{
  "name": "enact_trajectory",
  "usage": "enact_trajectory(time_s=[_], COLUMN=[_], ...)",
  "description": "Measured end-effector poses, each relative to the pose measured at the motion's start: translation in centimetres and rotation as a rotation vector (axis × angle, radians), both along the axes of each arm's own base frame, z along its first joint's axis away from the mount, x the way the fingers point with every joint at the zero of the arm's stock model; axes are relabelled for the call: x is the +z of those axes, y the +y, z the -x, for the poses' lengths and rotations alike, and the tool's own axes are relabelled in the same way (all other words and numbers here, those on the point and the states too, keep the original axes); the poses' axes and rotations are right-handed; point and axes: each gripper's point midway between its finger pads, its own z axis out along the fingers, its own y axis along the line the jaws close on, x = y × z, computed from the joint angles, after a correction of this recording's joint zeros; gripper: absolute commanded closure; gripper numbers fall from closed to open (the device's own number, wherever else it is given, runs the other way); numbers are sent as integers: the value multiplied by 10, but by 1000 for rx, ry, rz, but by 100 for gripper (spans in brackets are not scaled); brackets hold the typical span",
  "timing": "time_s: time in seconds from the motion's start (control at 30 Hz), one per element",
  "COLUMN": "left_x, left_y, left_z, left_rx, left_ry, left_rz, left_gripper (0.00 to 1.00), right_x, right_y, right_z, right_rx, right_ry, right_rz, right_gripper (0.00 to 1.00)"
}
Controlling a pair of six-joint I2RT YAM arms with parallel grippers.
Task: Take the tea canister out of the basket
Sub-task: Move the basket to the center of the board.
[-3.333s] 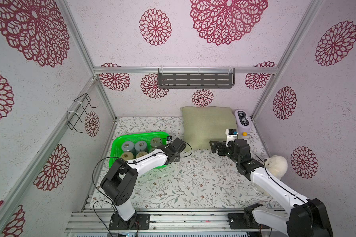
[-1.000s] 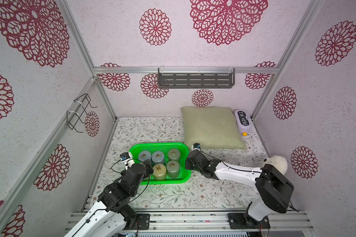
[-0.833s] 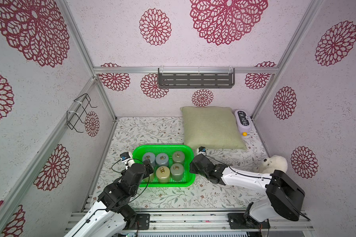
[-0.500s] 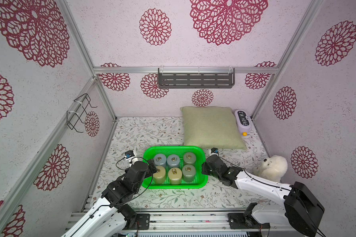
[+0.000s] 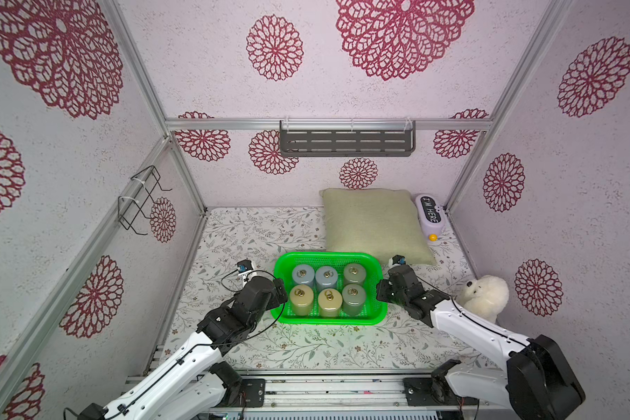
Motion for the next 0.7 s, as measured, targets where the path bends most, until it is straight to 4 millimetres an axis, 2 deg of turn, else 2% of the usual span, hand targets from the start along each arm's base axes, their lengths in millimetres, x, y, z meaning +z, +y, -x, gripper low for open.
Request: enact_trajectory(time_s=[0.03, 0.13, 0.23, 0.33, 0.37, 0.4, 0.47, 0.7], left_x=[-1, -5, -9, -7, -6, -4, -1, 8], left_y=[-1, -6, -9, -13, -14, -16, -19, -32], left_z=[-1, -2, -3, -5, -6, -7, -10, -24], left_rx=[-4, -22, -38, -52, -57, -63, -75, -105], left_ry=[3, 17, 33, 36, 36, 37, 38, 93], left_rz=[-1, -7, -19, -26, -27, -29, -33, -95], left_gripper=[3, 3, 3, 3, 3, 3, 3, 3], right_x=[0, 0, 2, 8, 12, 17, 29, 72], right_y=[0, -1, -7, -19, -21, -22, -23, -7], right_z=[0, -1, -4, -12, -14, -14, -15, -21], right_rx=[5, 17, 6, -24, -32, -33, -25, 51], right_ry=[0, 2, -10, -34, -46, -60, -91, -203], right_rz=[0, 1, 21, 53, 58, 57, 51, -5], right_gripper=[81, 73, 43, 27, 19, 10, 1, 1])
